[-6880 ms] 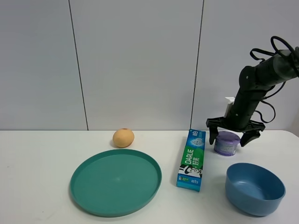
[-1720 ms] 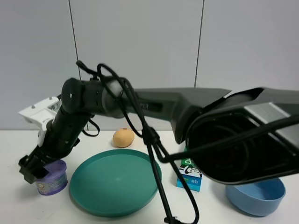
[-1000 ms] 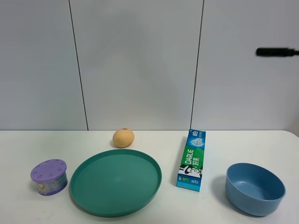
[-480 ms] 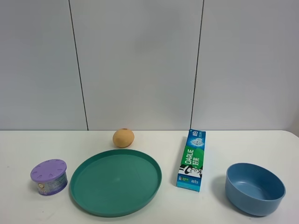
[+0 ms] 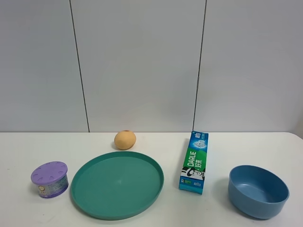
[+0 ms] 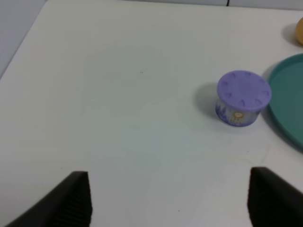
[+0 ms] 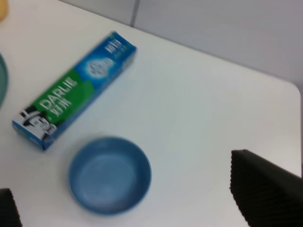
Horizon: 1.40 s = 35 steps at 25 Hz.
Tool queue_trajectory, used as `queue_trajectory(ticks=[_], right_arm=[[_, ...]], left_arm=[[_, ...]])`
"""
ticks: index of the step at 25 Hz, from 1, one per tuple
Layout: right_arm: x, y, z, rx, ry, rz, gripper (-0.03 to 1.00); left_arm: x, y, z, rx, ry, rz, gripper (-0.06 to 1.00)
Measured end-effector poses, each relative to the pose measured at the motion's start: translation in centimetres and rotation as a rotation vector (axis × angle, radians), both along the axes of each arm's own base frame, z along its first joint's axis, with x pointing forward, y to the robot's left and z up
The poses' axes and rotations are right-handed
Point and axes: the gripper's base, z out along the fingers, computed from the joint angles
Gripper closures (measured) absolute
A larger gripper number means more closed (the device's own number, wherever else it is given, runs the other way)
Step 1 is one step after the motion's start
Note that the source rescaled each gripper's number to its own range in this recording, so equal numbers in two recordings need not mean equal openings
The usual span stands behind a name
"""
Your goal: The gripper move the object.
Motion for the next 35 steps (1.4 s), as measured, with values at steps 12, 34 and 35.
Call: queue_trajectory(ticks=[12,34,35], right_arm=[[-9.8,-3.9,-6.2,0.239,-0.072,-0.436,0.25],[-11.7,-3.9,-9.1,0.252,-0.114,-0.462,0.26],[-11.7,-3.9,-9.1,0.252,-0.114,-0.462,0.26]], left_arm=[[0.0,0.0,0.0,0.000,0.000,0.000,-0.06],[0.0,0.0,0.0,0.000,0.000,0.000,-0.06],[0.0,0.0,0.0,0.000,0.000,0.000,-0.06]])
